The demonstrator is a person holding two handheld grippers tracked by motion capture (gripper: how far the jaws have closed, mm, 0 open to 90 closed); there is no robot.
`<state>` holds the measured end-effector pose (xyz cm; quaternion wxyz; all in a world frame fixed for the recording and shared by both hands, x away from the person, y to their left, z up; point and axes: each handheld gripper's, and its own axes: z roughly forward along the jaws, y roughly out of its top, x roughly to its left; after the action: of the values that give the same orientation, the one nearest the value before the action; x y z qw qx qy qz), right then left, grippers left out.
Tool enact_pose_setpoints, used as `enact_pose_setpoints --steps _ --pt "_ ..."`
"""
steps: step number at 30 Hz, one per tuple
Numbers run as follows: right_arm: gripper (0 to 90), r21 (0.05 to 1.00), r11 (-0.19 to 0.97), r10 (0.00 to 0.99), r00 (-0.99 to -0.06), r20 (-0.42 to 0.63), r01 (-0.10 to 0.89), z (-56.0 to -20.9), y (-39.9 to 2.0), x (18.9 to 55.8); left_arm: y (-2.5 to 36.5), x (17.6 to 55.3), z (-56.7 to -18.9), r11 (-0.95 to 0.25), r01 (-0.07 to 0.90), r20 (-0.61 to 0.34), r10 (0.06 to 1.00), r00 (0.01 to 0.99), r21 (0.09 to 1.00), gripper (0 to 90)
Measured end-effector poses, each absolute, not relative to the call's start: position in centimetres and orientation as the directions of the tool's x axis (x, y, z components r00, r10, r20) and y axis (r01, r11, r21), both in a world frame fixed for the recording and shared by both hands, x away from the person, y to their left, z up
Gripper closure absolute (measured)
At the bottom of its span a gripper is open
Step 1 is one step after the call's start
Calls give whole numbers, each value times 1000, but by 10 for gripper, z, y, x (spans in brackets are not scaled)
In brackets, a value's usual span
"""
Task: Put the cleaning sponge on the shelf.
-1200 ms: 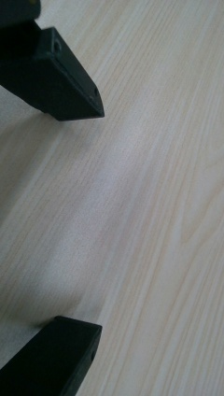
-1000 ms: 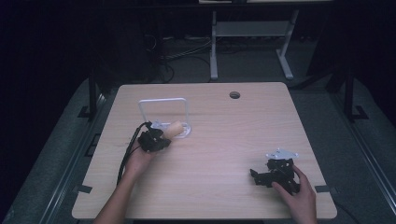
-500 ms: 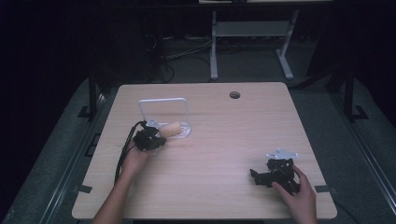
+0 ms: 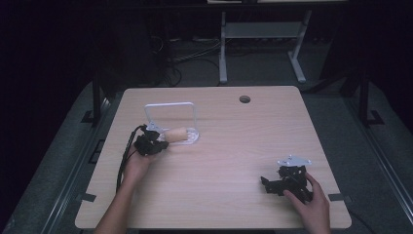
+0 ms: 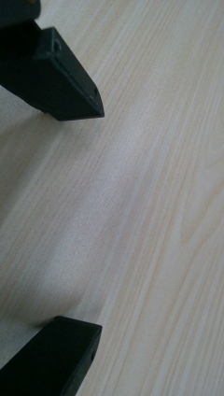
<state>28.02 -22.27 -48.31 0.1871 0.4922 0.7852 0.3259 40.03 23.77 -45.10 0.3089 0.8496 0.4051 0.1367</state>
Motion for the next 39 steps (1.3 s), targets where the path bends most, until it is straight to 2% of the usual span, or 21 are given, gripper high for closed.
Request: enact_pose_setpoints --steps 18,22,29,39 --pt "0 696 302 895 -445 28 651 -483 -223 280 246 402 -451 -475 605 -4 785 620 639 890" --pt "0 696 303 895 -445 27 651 -483 -223 280 246 399 -450 -467 608 -15 786 619 642 861" --pt "0 696 303 895 -445 27 651 -483 -223 280 246 394 -446 -454 611 -36 784 620 649 700" --pt "0 696 302 895 -445 27 651 -483 -223 280 244 381 -444 -465 616 -30 783 622 637 342"
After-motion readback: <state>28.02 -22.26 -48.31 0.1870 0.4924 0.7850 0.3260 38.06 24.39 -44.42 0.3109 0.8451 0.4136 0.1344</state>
